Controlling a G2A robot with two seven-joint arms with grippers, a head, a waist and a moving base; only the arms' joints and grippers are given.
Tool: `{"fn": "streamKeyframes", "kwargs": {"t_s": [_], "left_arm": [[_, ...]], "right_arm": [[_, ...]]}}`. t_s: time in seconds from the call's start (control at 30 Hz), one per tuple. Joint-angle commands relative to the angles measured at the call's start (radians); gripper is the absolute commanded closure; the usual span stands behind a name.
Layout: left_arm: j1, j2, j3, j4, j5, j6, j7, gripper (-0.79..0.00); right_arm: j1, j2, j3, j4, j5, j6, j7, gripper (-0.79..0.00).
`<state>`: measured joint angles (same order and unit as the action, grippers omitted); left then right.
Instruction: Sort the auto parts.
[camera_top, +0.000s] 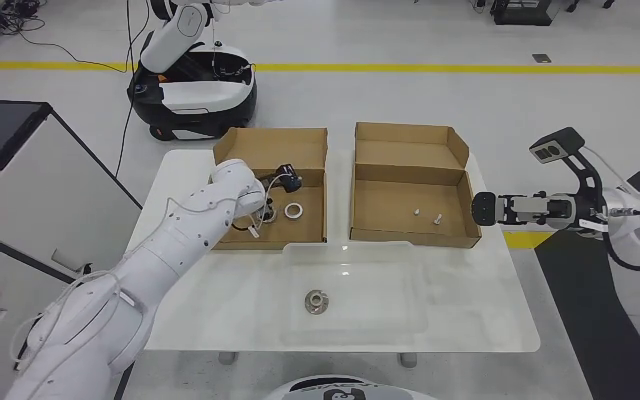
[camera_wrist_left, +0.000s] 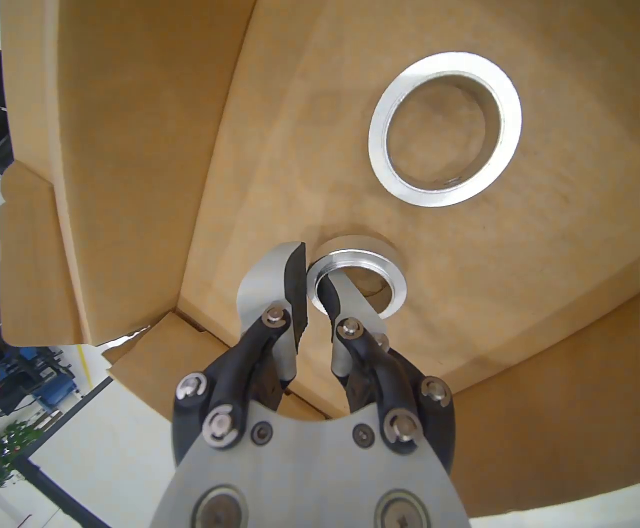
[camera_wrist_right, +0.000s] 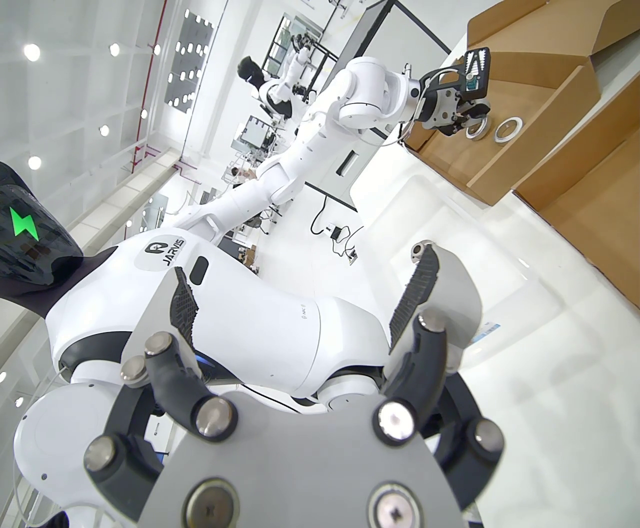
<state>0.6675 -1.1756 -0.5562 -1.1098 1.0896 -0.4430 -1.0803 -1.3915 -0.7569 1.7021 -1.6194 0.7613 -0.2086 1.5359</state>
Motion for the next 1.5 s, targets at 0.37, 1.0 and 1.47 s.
{"fn": "streamKeyframes", "kwargs": {"t_s": [0.37,1.0,1.47], "left_arm": [[0.035,0.03,-0.084,-0.177,0.043,0.027,-0.053,-0.785],[0.188,0.082,-0.218,-0.696,-0.019,0.079,-0.222,-0.785],[0.194,0.078,-0.21,-0.727,-0.033,0.103,-0.216,-0.785]], "right_arm": [[0.0,0.0,0.0,0.0,0.0,0.0,0.0,-0.785],[0.0,0.0,0.0,0.0,0.0,0.0,0.0,-0.785],[0.0,0.0,0.0,0.0,0.0,0.0,0.0,-0.785]]}}
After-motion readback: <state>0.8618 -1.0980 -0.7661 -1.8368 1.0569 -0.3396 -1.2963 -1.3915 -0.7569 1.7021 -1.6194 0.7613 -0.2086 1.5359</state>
